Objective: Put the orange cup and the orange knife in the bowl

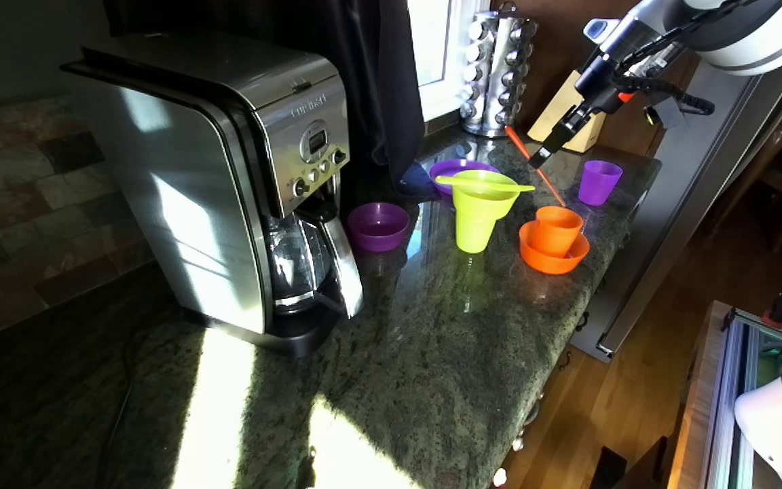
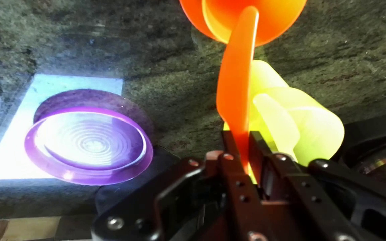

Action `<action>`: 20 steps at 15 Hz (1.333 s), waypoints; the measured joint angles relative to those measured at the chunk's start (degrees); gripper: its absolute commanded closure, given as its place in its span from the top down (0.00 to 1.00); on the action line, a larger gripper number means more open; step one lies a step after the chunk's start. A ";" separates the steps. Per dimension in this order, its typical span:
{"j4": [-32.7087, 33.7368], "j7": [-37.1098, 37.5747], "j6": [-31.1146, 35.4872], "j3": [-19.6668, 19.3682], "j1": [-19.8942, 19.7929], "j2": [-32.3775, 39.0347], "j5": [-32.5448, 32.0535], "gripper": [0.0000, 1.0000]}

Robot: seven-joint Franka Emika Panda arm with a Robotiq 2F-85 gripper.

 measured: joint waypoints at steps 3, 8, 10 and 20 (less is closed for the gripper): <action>-0.07 -2.41 -0.02 -0.80 0.19 -0.07 0.01 0.04; -0.11 -4.42 -0.25 -1.30 1.96 0.54 1.35 0.04; -0.19 -5.12 -0.29 -1.35 3.13 0.96 2.34 0.04; -0.26 -9.52 -0.22 -2.03 5.12 1.83 5.67 0.04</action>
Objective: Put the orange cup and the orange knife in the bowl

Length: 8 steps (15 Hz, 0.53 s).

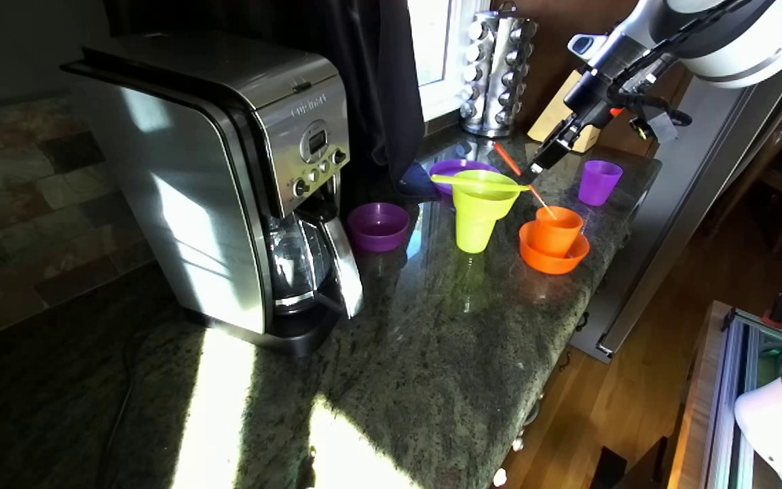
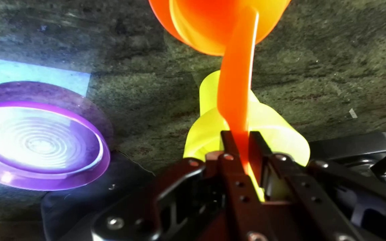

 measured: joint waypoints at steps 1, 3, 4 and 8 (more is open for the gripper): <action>0.00 -0.04 0.00 -0.08 -0.01 0.00 0.05 0.04; 0.00 0.00 0.03 -0.11 -0.31 0.00 0.13 0.04; 0.01 0.01 0.04 -0.17 -0.46 0.00 0.30 0.04; 0.02 0.01 0.34 -0.46 -0.58 0.02 1.63 0.04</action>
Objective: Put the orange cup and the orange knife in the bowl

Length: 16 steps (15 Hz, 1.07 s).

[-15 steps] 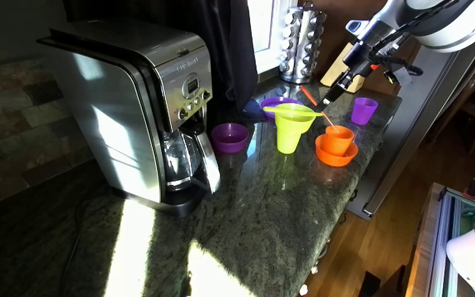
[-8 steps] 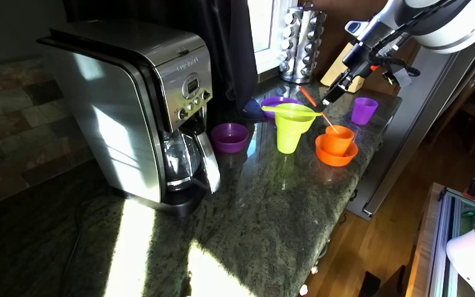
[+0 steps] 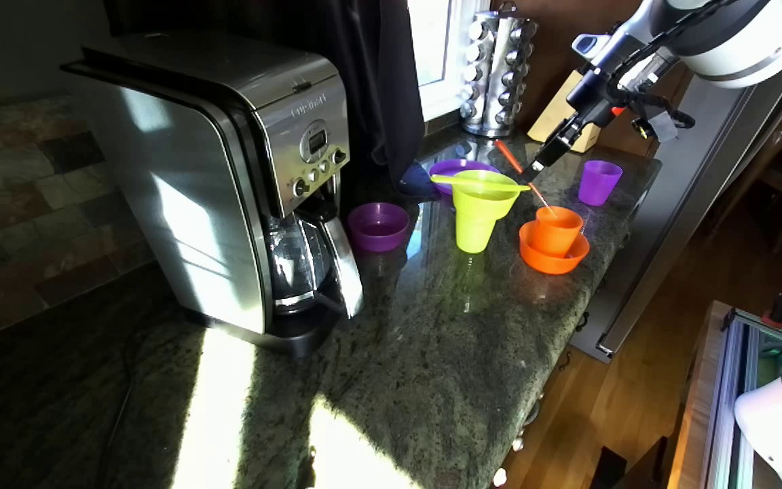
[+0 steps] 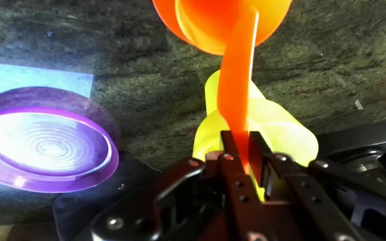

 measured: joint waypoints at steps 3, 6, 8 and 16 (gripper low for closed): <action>0.00 0.00 1.24 -0.32 0.00 0.15 1.14 0.04; 0.00 -0.13 2.45 -0.97 0.00 0.38 1.68 0.04; 0.00 -0.39 2.89 -1.22 0.00 0.80 1.68 0.04; 0.00 -2.07 2.89 -1.22 -0.08 3.06 3.14 0.04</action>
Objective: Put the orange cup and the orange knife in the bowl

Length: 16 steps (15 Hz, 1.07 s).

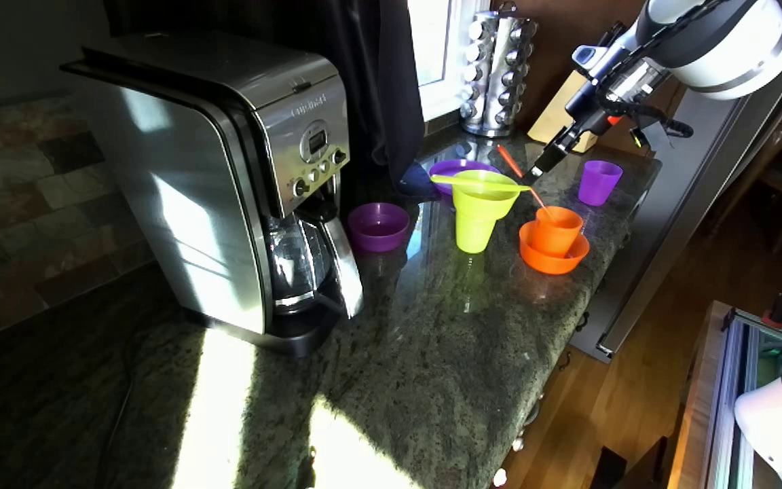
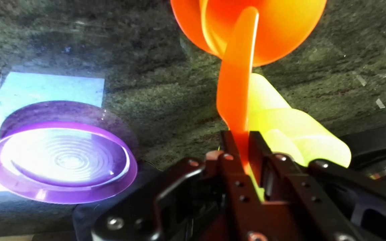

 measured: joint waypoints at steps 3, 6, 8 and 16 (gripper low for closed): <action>0.00 -0.30 0.00 0.00 -0.01 0.46 0.87 0.04; 0.00 -0.84 0.00 0.03 -0.03 0.83 1.51 0.10; 0.00 -1.16 0.00 0.07 -0.04 1.04 1.74 0.41; 0.00 -2.22 0.00 0.46 -0.53 1.68 2.18 0.99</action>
